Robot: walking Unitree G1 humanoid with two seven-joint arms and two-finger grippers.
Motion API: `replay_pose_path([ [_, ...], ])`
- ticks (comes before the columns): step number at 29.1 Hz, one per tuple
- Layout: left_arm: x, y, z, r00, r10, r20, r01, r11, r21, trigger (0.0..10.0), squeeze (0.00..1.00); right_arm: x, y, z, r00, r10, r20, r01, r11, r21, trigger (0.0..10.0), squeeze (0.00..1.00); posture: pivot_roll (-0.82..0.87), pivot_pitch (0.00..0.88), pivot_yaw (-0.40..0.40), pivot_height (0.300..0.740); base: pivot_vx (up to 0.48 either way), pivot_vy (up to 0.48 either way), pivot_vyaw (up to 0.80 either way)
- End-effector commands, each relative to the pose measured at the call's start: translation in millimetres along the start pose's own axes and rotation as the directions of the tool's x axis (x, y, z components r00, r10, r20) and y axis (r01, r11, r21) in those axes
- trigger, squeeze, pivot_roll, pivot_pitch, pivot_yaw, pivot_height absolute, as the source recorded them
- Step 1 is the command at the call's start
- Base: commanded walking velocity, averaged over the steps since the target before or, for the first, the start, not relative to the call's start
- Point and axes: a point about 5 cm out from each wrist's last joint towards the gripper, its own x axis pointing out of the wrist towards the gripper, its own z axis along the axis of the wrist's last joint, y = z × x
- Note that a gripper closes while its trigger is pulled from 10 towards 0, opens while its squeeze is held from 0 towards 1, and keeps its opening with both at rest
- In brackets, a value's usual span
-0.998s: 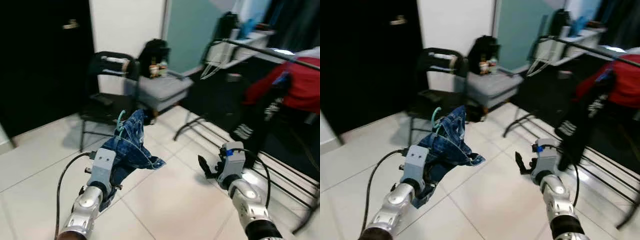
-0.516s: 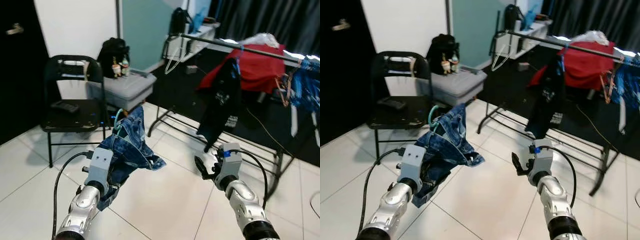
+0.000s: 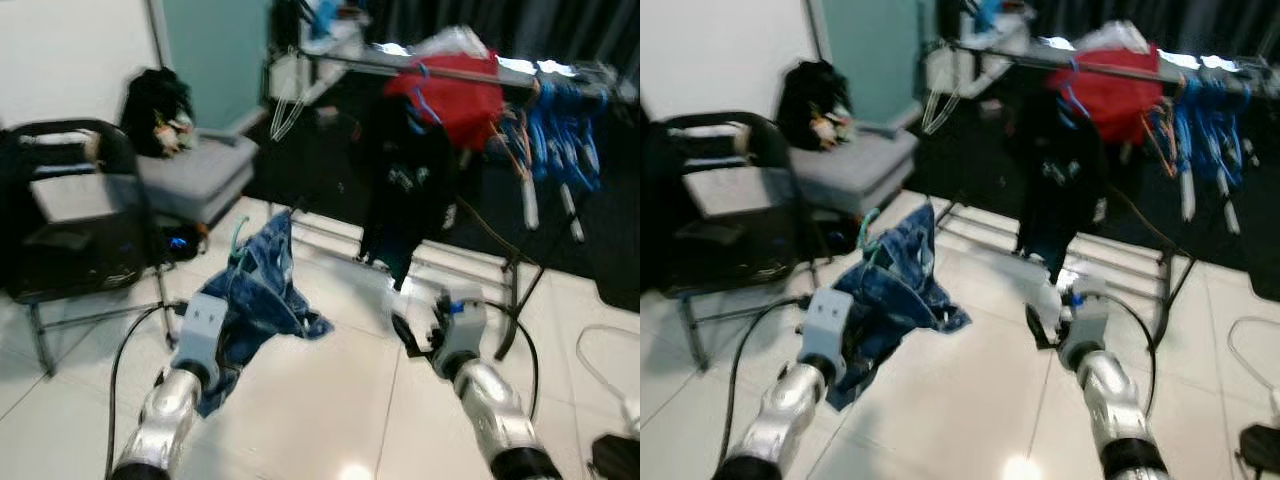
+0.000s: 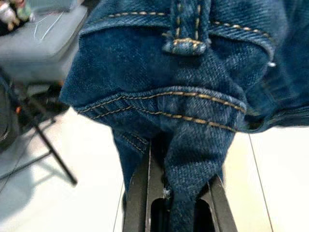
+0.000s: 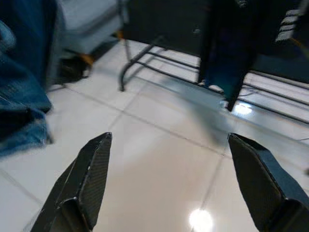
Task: Hang hanger
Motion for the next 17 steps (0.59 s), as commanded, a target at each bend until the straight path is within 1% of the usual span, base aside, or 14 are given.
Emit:
replay_pose_path([
  [1, 1.7, 7.2, 12, 0.998, 0.013, 0.066, -0.013, 1.000, 0.005, 10.0, 0.00, 3.8, 7.9, 3, 1.000, 0.019, 0.014, -0.020, 1.000, 0.009, 10.0, 0.00, -0.11, 0.000, -0.019, 0.740, 0.480, 0.000, 0.00],
  [5, 5.3, 2.5, 19, 0.996, -0.014, 0.092, 0.013, 1.000, 0.009, 10.0, 0.00, 3.4, 7.7, 2, 1.000, 0.017, 0.013, -0.018, 1.000, 0.013, 10.0, 0.00, -0.11, 0.000, -0.017, 0.740, 0.480, 0.000, 0.00],
  [7, 9.7, -2.7, 29, 0.992, -0.034, 0.123, 0.033, 0.999, 0.016, 10.0, 0.00, 2.9, 8.0, 2, 1.000, 0.017, 0.022, -0.018, 1.000, 0.022, 10.0, 0.00, -0.11, 0.000, -0.010, 0.740, 0.480, 0.000, -0.62],
  [9, 10.3, -3.5, 30, 0.991, -0.037, 0.127, 0.035, 0.999, 0.017, 10.0, 0.00, 2.7, 8.0, 2, 1.000, 0.016, 0.024, -0.017, 1.000, 0.026, 10.0, 0.00, -0.11, 0.000, -0.010, 0.740, 0.480, 0.000, -0.44],
  [17, 18.4, -12.5, 44, 0.984, -0.070, 0.162, 0.067, 0.998, 0.020, 10.0, 0.00, 1.9, 9.0, 2, 1.000, 0.015, 0.027, -0.016, 0.999, 0.028, 10.0, 0.00, -0.12, 0.000, 0.003, 0.740, 0.480, 0.000, 0.00],
])
